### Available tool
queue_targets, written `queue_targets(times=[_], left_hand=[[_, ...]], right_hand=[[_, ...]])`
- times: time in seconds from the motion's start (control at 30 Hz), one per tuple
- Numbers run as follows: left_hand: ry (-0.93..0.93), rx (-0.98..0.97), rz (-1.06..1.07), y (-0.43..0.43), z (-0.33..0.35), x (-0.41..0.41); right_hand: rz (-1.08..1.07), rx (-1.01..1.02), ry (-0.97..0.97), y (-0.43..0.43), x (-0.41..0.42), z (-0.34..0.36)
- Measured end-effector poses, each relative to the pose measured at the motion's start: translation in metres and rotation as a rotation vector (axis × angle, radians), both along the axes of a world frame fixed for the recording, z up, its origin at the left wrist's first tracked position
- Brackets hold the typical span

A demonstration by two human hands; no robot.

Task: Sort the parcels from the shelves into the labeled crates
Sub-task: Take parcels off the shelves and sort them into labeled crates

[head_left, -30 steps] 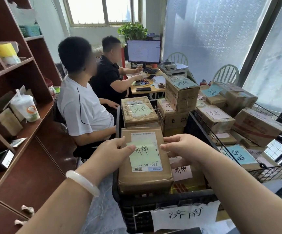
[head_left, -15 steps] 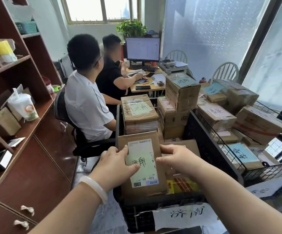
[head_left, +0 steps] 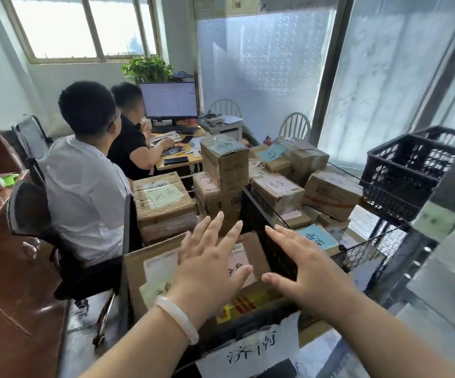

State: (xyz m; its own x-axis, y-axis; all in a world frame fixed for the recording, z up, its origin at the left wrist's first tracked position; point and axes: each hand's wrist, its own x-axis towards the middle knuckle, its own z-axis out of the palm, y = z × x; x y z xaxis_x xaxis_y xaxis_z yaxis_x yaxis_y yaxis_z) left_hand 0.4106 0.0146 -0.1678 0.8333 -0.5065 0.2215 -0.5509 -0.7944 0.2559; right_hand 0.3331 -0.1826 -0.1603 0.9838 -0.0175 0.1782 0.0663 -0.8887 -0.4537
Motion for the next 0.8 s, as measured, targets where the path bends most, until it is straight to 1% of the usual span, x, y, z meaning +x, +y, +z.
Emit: queue_targets(times=[0.1, 0.2, 0.3, 0.47, 0.57, 0.67, 0.73, 0.8], left_hand=[[-0.069, -0.069, -0.18, -0.06, 0.008, -0.016], [-0.085, -0.119, -0.373, -0.128, 0.016, -0.045], [-0.043, -0.16, -0.558, -0.196, 0.017, -0.089], [0.071, -0.204, -0.798, -0.282, 0.011, -0.169], [0.101, -0.21, -0.868, -0.318, 0.009, -0.208], [0.129, -0.184, -0.903, -0.344, 0.001, -0.242], [0.165, -0.144, -0.92, -0.357, -0.011, -0.263], [0.201, -0.107, -0.92, -0.367, -0.023, -0.281]], right_hand=[[-0.191, -0.079, -0.04, -0.046, -0.045, -0.001], [-0.364, -0.079, -0.08, -0.092, -0.101, 0.0], [-0.531, -0.045, -0.107, -0.131, -0.167, 0.002], [-0.794, -0.03, -0.064, -0.177, -0.269, 0.006], [-0.881, -0.055, -0.083, -0.198, -0.316, 0.005], [-0.983, -0.04, -0.014, -0.226, -0.354, -0.009], [-1.071, 0.012, 0.053, -0.25, -0.381, -0.028], [-1.18, 0.114, 0.096, -0.274, -0.406, -0.047]])
